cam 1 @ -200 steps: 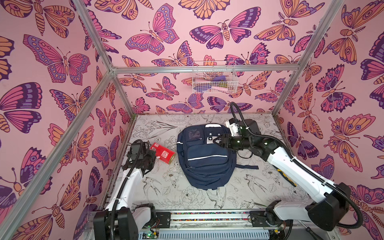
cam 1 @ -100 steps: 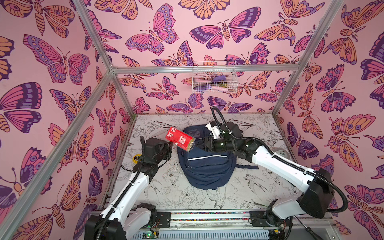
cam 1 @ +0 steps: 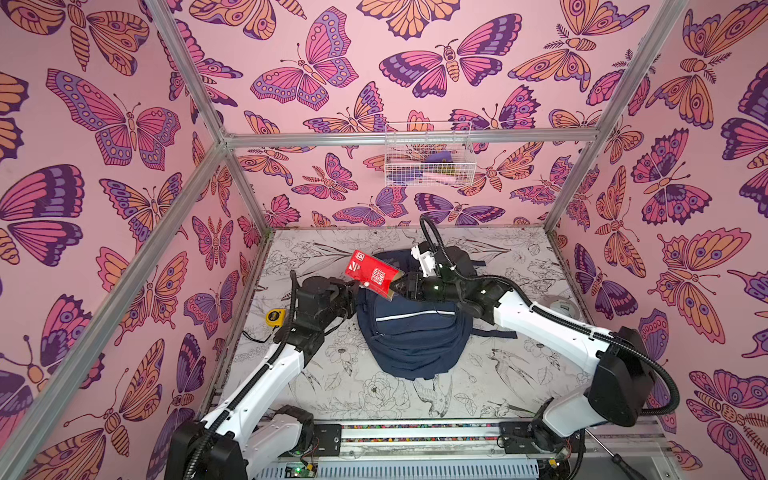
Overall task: Pack the student bag
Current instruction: 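Lift the red pouch over the bag with left while right reaches toward it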
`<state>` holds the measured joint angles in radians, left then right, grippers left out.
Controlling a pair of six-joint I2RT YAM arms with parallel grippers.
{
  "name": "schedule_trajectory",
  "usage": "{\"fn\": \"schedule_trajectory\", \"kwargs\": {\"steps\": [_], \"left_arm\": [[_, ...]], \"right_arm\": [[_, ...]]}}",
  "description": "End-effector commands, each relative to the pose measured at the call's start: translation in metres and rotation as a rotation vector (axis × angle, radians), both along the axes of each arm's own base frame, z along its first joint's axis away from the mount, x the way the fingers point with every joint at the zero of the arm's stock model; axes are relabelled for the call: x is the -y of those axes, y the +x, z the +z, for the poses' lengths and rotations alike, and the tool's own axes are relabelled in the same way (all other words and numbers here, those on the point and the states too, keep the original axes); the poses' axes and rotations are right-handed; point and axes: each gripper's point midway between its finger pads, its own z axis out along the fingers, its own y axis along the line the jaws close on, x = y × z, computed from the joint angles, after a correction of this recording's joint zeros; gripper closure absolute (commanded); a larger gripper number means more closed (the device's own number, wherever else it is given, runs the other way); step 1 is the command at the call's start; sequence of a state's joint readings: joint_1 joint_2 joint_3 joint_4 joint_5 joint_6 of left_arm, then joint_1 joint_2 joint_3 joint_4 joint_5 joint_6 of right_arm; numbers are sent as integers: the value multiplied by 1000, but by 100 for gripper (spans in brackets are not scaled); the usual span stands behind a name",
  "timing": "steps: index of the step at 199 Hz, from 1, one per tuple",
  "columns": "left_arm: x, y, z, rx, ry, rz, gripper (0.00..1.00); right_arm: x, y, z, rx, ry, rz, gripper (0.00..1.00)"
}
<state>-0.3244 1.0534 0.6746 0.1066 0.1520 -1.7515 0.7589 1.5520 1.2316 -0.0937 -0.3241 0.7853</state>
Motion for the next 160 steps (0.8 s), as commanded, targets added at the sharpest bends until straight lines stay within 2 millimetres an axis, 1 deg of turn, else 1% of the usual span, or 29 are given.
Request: {"fn": "schedule_trajectory", "kwargs": {"steps": [1, 30, 44, 55, 67, 80, 90, 103, 106, 132, 144, 160], "left_arm": [[8, 0, -2, 6, -12, -28, 100], [13, 1, -6, -4, -9, -48, 100], [16, 2, -10, -3, 5, -64, 100], [19, 4, -8, 8, 19, -86, 100], [24, 6, -7, 21, 44, -119, 83], [29, 9, -4, 38, 76, -162, 69], [34, 11, -2, 43, 115, -202, 54], [40, 13, 2, 62, 180, -264, 40], [40, 14, 2, 67, 200, -277, 36], [38, 12, 6, 109, 404, -381, 21], [37, 9, 8, 157, 518, -453, 19], [29, 6, 12, 210, 638, -530, 18]], "right_arm": [[-5, 9, 23, 52, 29, -12, 68], [-8, 9, 29, 58, 41, 3, 88], [-7, 8, 27, 54, 38, 6, 95], [-6, 7, 27, 53, 31, 3, 100], [-2, 6, 28, 57, 20, -2, 100], [3, 5, 29, 65, 3, -16, 100], [9, 7, 29, 64, -12, -33, 100], [18, 13, 31, 52, -22, -62, 100], [21, 14, 31, 48, -23, -71, 100], [49, 24, 39, 25, -4, -125, 100], [64, 25, 43, 19, 2, -143, 100], [85, 24, 49, 7, 13, -143, 100]]}}
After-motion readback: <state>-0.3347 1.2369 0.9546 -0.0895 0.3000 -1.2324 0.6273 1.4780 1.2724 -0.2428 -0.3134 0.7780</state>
